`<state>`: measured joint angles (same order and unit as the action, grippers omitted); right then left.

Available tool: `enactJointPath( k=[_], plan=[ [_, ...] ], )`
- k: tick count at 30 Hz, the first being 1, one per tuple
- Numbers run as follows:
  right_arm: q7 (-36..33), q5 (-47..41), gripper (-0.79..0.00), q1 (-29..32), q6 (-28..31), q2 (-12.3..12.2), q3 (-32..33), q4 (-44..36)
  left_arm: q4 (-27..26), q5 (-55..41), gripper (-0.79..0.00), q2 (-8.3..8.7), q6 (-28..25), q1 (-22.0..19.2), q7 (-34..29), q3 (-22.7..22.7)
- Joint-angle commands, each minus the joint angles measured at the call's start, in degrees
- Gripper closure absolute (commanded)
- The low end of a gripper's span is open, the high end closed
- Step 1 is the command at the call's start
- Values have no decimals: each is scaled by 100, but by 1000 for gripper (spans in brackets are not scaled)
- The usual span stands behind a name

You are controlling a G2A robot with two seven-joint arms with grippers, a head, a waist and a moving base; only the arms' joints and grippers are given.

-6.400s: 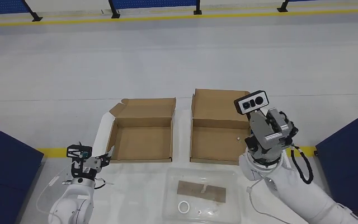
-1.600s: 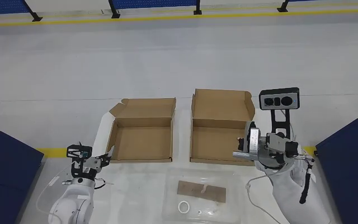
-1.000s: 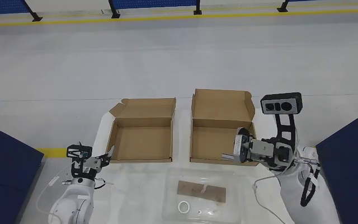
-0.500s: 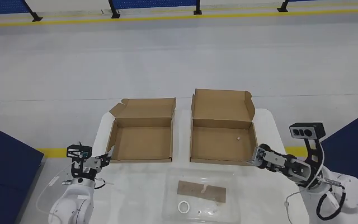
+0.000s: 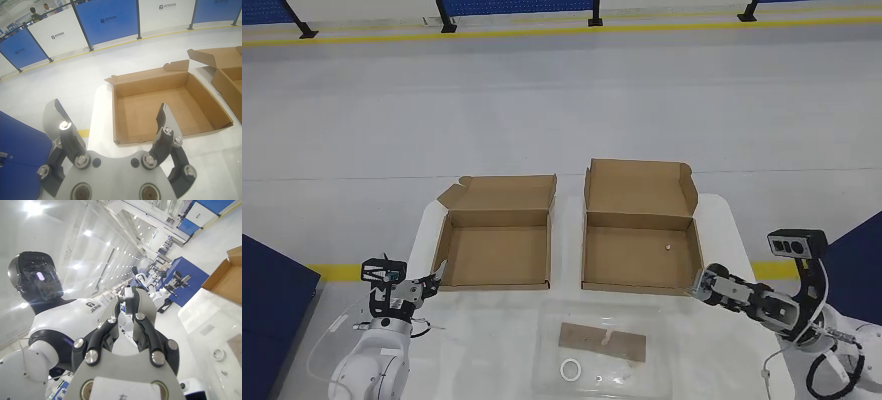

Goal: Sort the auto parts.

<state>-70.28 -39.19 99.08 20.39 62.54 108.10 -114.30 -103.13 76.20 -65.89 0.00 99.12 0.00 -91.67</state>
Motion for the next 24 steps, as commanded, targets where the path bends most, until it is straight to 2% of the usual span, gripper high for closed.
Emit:
enactJointPath(
  k=[1,7,14,24],
  plan=[
    [175,775,0,-38,-67,-21,58,-3,0,0,-785,0,0,0,0,0],
    [504,2402,0,-211,-167,-88,108,-43,0,0,-785,0,0,0,0,0],
    [698,3777,0,-471,-112,-154,-152,46,0,0,-785,0,0,0,0,0],
    [823,3898,0,-518,12,-168,-330,159,0,0,-785,0,0,0,0,0]
  ],
)
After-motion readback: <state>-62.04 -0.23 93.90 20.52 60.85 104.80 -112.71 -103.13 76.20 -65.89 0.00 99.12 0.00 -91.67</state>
